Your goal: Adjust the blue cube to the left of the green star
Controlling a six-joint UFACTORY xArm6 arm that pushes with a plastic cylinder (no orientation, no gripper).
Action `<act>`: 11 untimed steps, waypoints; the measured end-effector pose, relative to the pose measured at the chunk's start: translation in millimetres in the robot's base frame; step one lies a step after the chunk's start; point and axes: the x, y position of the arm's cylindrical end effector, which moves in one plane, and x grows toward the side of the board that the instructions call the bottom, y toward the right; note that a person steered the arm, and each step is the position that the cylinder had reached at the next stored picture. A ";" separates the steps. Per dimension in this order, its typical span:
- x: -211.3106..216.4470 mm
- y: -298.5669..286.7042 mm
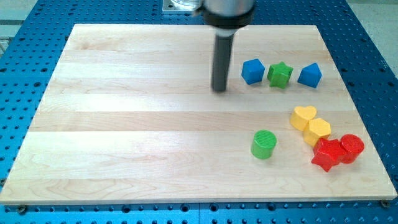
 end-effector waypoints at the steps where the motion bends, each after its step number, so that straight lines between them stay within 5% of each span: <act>1: 30.5 -5.1; 2: -53.4 -6.8; 4: -119.3 57.8; 6: -106.4 107.1; 11: -90.4 107.8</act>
